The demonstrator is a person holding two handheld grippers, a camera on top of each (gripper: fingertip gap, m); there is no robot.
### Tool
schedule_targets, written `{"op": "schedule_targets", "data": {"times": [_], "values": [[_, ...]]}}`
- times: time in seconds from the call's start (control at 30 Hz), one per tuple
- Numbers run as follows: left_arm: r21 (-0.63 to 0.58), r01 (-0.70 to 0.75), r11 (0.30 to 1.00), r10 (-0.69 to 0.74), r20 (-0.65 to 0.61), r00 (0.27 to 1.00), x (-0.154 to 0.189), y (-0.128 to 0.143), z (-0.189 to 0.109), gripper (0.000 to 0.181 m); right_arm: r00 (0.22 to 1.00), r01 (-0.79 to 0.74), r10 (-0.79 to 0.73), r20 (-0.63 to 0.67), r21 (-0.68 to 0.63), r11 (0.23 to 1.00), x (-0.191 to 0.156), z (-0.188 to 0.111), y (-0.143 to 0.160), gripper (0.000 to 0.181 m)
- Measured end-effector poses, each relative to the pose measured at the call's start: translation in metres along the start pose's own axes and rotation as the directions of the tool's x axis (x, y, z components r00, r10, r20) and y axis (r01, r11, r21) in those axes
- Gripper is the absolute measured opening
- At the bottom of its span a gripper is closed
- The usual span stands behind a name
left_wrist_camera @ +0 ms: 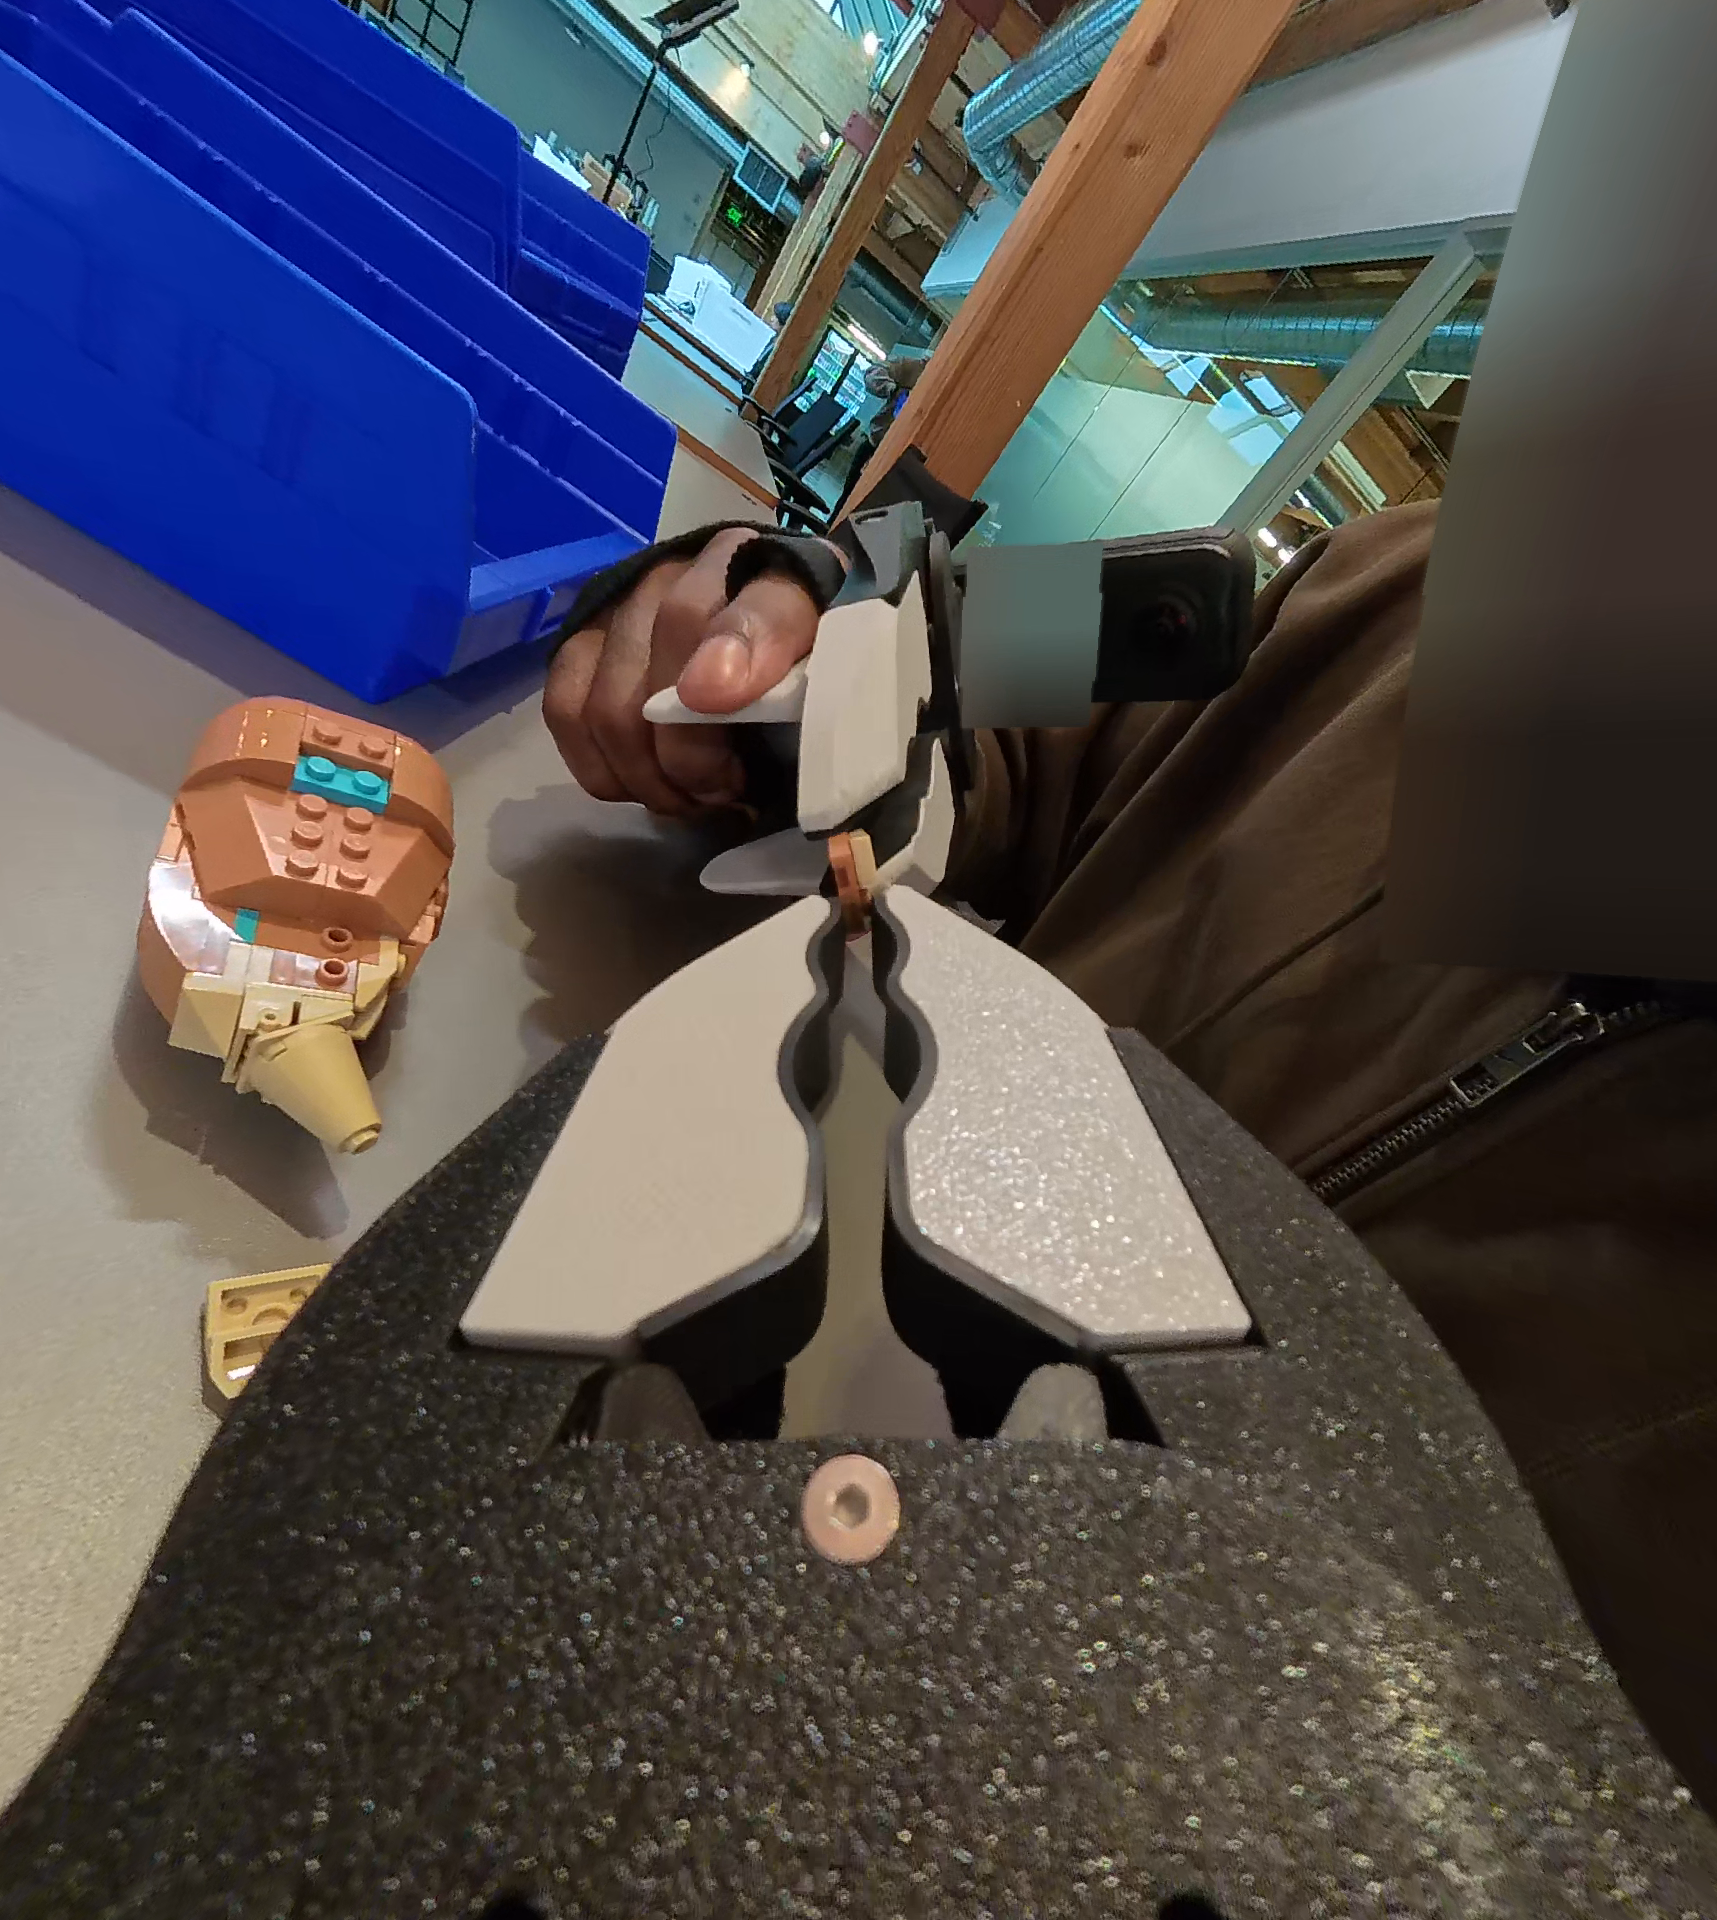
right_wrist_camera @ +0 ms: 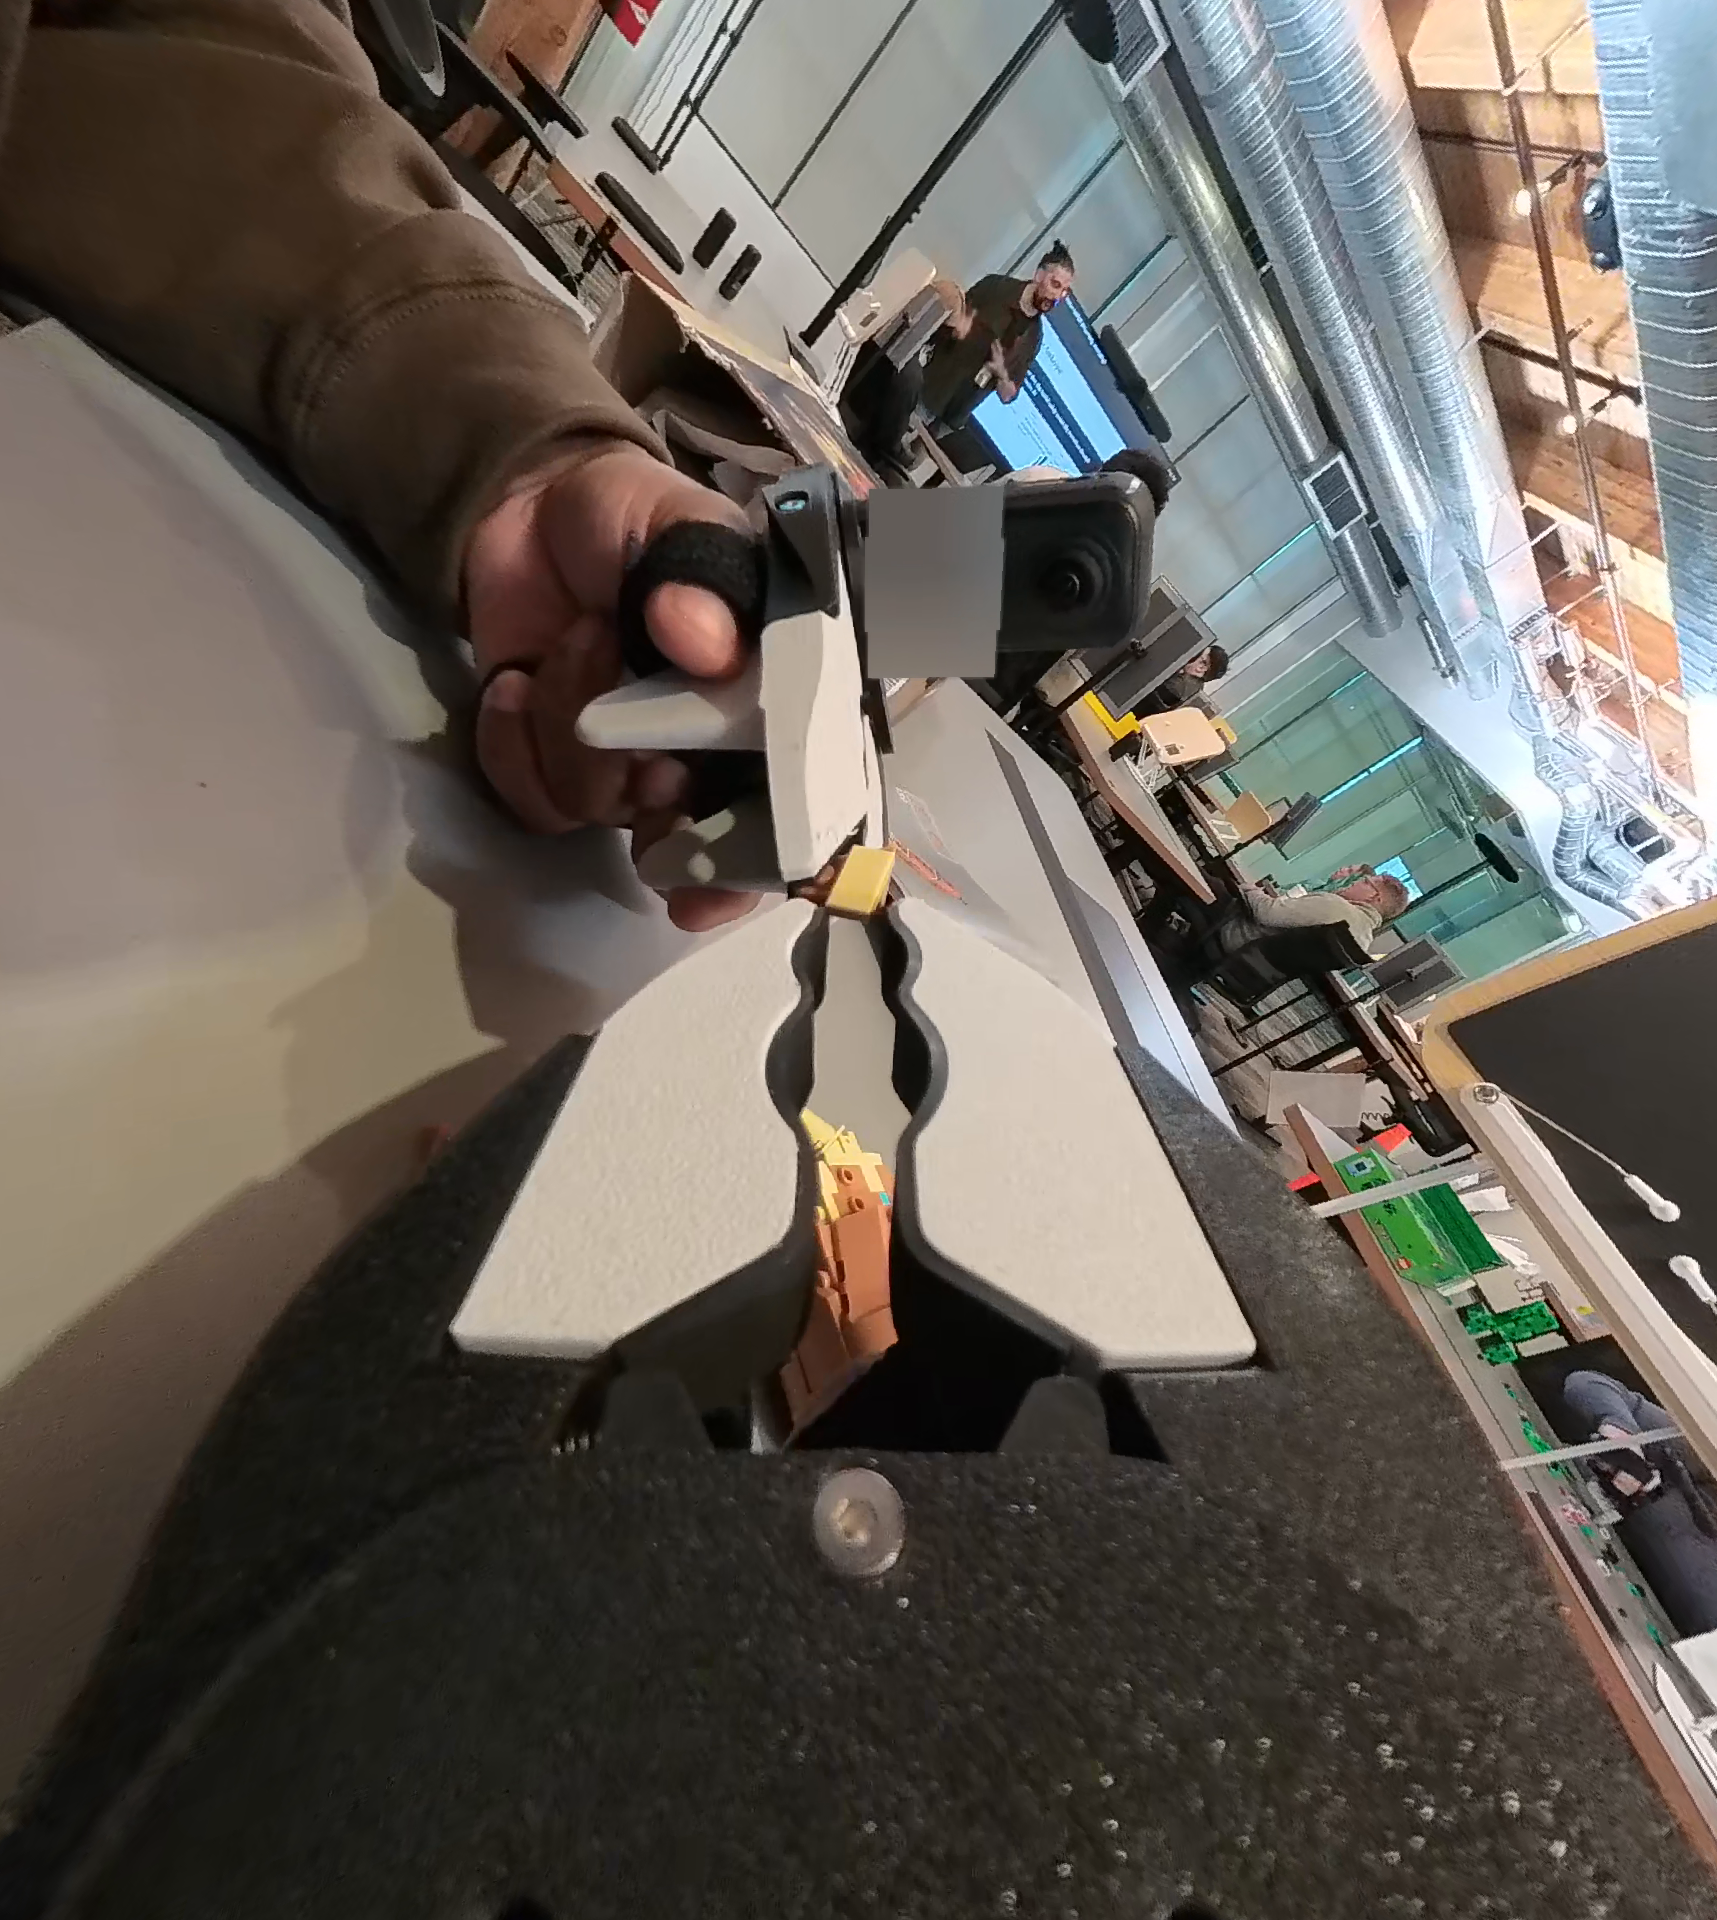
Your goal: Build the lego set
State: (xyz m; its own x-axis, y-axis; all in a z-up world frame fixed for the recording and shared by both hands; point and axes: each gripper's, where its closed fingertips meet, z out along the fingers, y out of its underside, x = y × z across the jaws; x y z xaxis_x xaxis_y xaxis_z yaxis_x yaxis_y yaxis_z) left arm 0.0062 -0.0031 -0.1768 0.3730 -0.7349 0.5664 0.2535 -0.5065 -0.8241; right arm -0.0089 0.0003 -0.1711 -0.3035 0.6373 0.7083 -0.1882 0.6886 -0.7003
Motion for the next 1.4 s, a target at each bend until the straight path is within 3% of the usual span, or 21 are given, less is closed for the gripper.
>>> {"op": "schedule_targets", "data": {"times": [0.7, 0.83, 0.97, 1.1, 1.2, 1.3, 1.4], "values": [[0.001, -0.001, 1.0, 0.001, -0.005, 1.0, 0.0, -0.001, 0.001, 0.004, 1.0, 0.016, -0.016, -0.004, 0.001, 1.0, 0.0, 0.0, 0.001, 0.008], [0.037, -0.037, 0.999, 0.036, 0.029, 0.999, -0.003, -0.007, -0.002, 0.004, 1.0, 0.008, -0.008, 0.022, -0.032, 0.999, -0.005, 0.001, 0.008, 0.022], [0.037, -0.164, 0.986, 0.159, 0.125, 0.979, -0.008, -0.012, -0.004, 0.005, 0.997, -0.068, 0.069, 0.017, -0.047, 0.997, -0.001, 0.002, 0.011, 0.03], [-0.03, -0.38, 0.924, 0.371, 0.305, 0.877, -0.018, -0.019, -0.007, 0.004, 0.964, -0.267, 0.267, -0.009, -0.068, 0.961, 0.011, 0.003, 0.015, 0.032], [-0.177, -0.509, 0.842, 0.528, 0.461, 0.714, -0.034, -0.019, -0.013, 0.005, 0.886, -0.464, 0.463, -0.019, -0.065, 0.884, 0.017, 0.007, 0.016, 0.032], [-0.307, -0.588, 0.748, 0.651, 0.512, 0.56, -0.04, -0.017, -0.014, 0.005, 0.804, -0.595, 0.594, -0.021, -0.052, 0.802, 0.021, 0.01, 0.014, 0.033], [-0.358, -0.644, 0.676, 0.717, 0.524, 0.46, -0.037, -0.019, -0.014, 0.005, 0.728, -0.685, 0.685, -0.018, -0.048, 0.727, 0.023, 0.012, 0.015, 0.032]]}}
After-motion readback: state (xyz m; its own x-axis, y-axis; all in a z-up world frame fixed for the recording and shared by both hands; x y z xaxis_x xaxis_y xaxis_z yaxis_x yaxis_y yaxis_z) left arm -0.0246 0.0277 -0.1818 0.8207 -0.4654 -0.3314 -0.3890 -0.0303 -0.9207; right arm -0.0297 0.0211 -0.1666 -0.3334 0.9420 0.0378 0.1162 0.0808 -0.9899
